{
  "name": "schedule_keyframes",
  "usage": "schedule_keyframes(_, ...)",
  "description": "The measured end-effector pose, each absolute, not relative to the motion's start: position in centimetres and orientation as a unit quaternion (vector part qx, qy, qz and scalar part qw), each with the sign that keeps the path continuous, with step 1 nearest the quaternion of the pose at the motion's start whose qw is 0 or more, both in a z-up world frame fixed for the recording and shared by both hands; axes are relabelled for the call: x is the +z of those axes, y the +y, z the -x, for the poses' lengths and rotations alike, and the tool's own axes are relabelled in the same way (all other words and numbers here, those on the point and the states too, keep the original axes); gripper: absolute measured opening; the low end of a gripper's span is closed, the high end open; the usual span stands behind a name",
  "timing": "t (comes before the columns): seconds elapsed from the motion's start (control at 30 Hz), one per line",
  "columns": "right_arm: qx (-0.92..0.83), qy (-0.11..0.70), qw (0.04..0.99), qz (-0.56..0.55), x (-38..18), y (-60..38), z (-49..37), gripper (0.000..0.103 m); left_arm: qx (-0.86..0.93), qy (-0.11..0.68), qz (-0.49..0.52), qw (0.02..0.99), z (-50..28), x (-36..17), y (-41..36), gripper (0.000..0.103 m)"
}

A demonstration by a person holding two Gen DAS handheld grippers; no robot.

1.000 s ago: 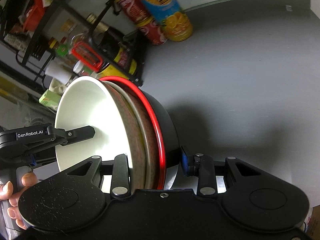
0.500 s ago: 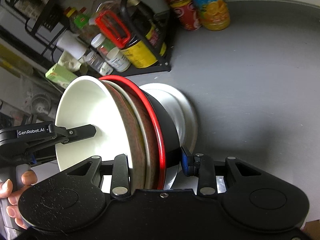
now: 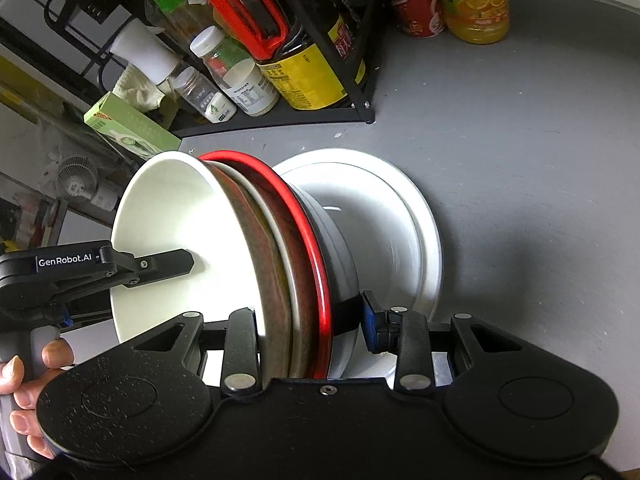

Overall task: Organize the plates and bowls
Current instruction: 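Lift the nested bowls with both tools toward the plate stack, then lower the nested bowls onto the white plate stack with both tools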

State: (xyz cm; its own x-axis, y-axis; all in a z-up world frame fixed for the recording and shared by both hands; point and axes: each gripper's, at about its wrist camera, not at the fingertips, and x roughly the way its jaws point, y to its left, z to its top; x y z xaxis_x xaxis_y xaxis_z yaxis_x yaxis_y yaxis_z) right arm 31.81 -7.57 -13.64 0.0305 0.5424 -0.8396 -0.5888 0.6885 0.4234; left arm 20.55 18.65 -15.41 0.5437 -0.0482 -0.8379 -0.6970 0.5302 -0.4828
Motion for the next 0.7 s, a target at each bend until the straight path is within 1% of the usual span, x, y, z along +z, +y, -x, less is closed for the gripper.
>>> schedule_keyframes(0.7, 0.383, 0.578, 0.721, 0.023, -14.9, -5.9, -33.7, 0.033, 0.217, 0.431, 0.458, 0.747, -22.3, -17.2, 20.4, 0.029)
